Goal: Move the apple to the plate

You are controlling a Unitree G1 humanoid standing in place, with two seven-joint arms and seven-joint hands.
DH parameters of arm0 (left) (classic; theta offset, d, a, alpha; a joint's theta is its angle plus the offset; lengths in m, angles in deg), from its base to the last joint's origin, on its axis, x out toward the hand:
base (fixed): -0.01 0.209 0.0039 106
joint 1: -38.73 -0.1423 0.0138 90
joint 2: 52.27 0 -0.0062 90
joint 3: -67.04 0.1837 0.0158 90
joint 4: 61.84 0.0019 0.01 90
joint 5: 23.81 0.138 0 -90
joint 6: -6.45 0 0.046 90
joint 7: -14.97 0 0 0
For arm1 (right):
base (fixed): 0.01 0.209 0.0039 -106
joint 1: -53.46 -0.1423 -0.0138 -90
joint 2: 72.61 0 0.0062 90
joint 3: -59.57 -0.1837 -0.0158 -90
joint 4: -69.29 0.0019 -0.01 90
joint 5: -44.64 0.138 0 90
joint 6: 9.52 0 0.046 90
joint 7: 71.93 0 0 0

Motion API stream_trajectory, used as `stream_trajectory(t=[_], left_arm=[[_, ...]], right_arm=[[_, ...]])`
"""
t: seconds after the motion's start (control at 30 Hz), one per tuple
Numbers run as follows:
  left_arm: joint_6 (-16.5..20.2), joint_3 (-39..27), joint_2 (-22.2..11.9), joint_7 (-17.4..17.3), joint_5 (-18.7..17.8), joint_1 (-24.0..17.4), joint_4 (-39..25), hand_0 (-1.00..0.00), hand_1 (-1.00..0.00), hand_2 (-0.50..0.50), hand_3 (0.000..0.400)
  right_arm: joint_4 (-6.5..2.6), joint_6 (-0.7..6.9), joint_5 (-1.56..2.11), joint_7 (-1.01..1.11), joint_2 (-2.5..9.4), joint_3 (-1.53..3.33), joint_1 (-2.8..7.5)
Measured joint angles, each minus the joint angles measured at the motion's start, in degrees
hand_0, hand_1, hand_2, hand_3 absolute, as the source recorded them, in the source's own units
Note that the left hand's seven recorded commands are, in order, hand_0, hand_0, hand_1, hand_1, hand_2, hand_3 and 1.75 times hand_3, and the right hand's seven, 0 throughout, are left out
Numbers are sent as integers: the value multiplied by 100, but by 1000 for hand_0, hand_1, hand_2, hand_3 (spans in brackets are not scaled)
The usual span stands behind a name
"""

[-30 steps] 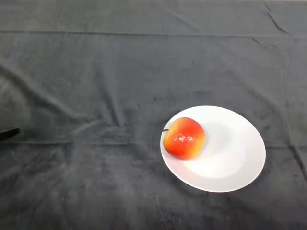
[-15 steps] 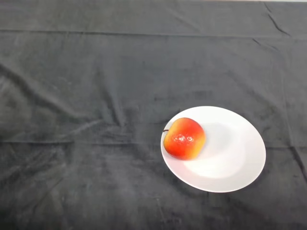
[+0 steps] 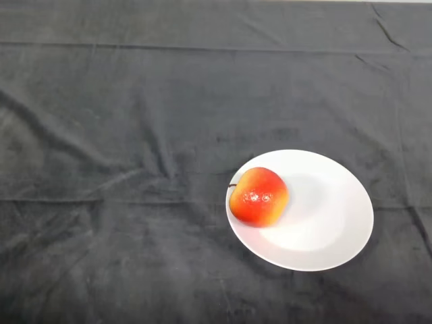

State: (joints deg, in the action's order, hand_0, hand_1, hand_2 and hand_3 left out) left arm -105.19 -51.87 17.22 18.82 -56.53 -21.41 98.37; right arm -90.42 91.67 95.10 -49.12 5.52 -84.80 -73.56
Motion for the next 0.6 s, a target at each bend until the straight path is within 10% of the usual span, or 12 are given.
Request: stream_trajectory(t=[0.6], left_arm=[[119,-596,0,38,-309,0,-1,0,0,0,0]], right_arm=[[0,0,0,0,1,-1,0]])
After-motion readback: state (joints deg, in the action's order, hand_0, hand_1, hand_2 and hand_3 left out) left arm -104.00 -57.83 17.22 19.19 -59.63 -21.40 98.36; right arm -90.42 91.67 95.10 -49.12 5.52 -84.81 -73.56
